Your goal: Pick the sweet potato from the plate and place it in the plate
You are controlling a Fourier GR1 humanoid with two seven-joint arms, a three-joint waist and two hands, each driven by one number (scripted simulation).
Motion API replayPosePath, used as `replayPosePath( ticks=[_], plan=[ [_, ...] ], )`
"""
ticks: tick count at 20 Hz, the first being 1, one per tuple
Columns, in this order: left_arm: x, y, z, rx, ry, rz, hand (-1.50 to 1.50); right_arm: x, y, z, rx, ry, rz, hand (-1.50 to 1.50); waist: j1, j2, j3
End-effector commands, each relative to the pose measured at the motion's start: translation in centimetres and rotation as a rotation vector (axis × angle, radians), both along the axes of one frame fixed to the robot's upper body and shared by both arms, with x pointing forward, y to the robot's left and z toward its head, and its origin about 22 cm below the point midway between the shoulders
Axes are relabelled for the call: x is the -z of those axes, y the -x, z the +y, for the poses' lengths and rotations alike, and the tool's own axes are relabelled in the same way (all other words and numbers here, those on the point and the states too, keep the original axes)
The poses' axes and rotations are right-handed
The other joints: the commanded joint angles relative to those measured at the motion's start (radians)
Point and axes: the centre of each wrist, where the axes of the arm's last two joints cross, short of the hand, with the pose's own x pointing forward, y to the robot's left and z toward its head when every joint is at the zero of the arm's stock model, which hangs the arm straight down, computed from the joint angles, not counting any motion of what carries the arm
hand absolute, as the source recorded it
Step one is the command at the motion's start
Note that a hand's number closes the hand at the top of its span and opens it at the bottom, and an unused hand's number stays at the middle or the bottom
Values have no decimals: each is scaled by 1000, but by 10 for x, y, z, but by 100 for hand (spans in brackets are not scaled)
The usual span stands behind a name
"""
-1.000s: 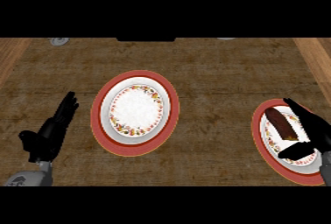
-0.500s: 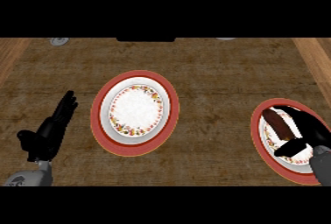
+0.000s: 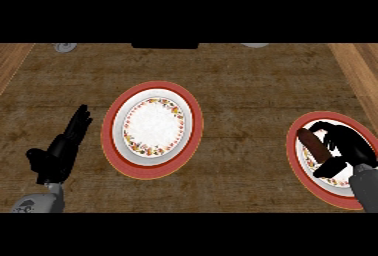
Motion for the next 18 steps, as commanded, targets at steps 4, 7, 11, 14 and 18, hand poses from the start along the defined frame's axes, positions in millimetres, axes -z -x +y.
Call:
replayPosePath(
  ticks=[4, 7, 11, 14, 18],
  plan=[
    [-5, -6, -11, -12, -4, -8, 0, 19, 2, 65, -82, -15, -100, 150, 0, 10, 20],
    [2, 10, 5, -12, 14, 8, 0, 2, 4, 86, -135, 8, -70, 150, -3, 6, 19],
    [1, 7, 3, -23, 3, 9, 0, -17, 24, 95, -160, 18, -237, 150, -12, 6, 19],
    [3, 0, 11, -32, -8, 15, 0, -39, 52, 115, -199, -31, -273, 150, -20, 5, 19],
    [4, 8, 0, -5, -4, 2, 0, -85, 64, 120, -215, -24, -369, 150, -9, 7, 20]
  ],
)
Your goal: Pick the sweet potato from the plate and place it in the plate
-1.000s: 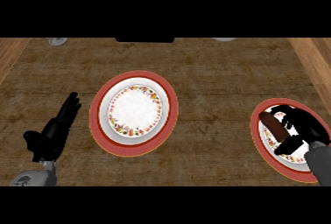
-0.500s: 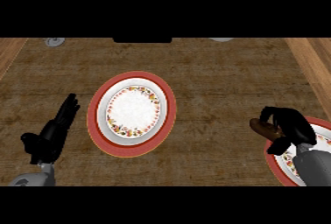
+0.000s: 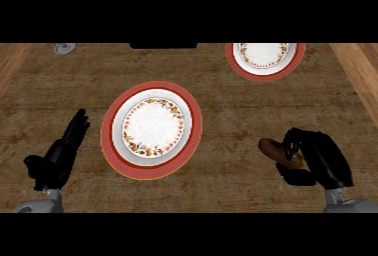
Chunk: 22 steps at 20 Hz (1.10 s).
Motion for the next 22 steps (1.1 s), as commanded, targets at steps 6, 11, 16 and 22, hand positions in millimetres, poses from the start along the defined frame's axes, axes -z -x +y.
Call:
replayPosePath(
  ticks=[6, 11, 16, 22],
  plan=[
    [1, -8, 1, -3, -12, -13, 0, -80, 31, 38, -36, -119, -290, 150, 3, 3, 2],
    [1, 5, 10, 10, 2, -4, 0, -118, 42, 60, -35, -123, -361, 150, 14, 4, 2],
    [-5, -1, 8, 21, 16, -7, 0, -129, 29, 98, -86, -188, -352, 150, 18, 5, 3],
    [-11, 1, 4, 22, -8, 4, 0, -125, -5, 153, -148, -155, -285, 150, 23, 5, 3]
  ],
)
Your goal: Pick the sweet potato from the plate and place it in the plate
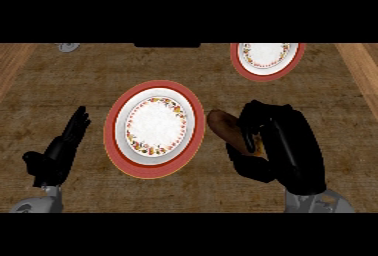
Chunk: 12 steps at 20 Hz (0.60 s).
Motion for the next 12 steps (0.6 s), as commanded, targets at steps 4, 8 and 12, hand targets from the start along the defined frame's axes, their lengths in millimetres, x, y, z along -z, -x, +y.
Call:
replayPosePath(
  ticks=[4, 8, 12],
  plan=[
    [-5, -9, -9, -1, -2, -9, 0, -2, -29, 59, -82, -8, 77, 150, 1, 1, 0],
    [-9, -14, -17, 30, -8, -17, 0, -2, -58, 90, -93, -48, 97, 150, 9, 3, 0],
    [-10, 1, -17, 24, 8, -4, 0, 28, -68, 126, -89, -21, 97, 150, 29, 4, 1]
  ],
)
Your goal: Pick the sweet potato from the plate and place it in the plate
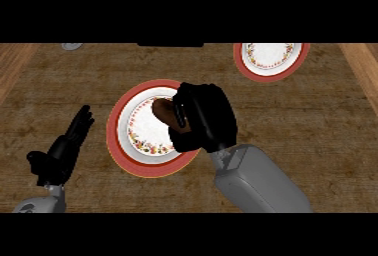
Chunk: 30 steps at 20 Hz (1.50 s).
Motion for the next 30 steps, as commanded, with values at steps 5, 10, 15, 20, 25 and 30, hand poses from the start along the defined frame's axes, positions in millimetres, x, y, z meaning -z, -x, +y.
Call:
replayPosePath(
  ticks=[5, 10, 15, 20, 25, 30],
  plan=[
    [2, -7, -28, 30, 15, 4, 0, 51, -30, 37, 26, 7, 39, 150, 18, 5, 0],
    [1, -9, -12, 44, 2, -9, 0, 39, -36, 45, 163, -235, 88, -150, 44, 10, 0],
    [-4, -23, -21, 51, -8, -7, 0, 33, -46, 62, 197, -182, 169, -150, 45, 11, 0],
    [1, -16, -15, 39, -6, -5, 0, 44, -45, 56, 210, -383, 145, -150, 39, 10, 0],
    [-1, -15, -4, 14, 15, -14, 0, 45, -48, 38, 267, -639, 78, -150, 23, 11, 1],
    [0, -5, 1, -1, 12, -10, 0, 63, -48, -15, 228, -807, 109, -150, -6, 6, 2]
  ],
)
